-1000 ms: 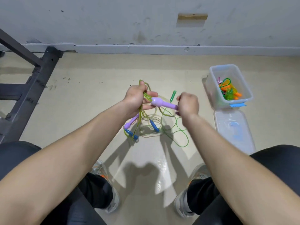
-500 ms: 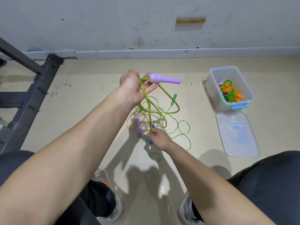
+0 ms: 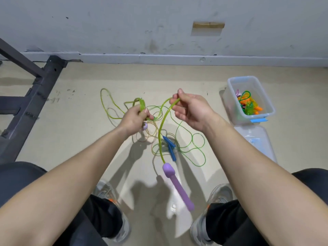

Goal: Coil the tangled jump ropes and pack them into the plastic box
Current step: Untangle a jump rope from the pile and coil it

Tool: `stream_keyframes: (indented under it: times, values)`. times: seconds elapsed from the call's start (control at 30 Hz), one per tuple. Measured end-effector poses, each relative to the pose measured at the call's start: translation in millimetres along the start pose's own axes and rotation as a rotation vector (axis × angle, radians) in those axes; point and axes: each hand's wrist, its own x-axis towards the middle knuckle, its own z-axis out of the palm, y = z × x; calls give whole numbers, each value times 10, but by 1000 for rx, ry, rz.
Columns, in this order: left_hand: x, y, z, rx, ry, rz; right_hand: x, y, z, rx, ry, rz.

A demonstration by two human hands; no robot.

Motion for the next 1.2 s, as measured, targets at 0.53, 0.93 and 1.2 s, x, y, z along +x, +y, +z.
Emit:
stream_keyframes:
  times: [0.53,0.93,1.2]
  values:
    - [110,-761,437,-167,-184,-516,293,837,-548,70,234,196]
    - [1009,-1346,743,-287,-99,-642,1474,1058,-646,26,338,212]
    - [1051,-1774,857,390,277,-402,1810,1899,-1079,-866,402,366]
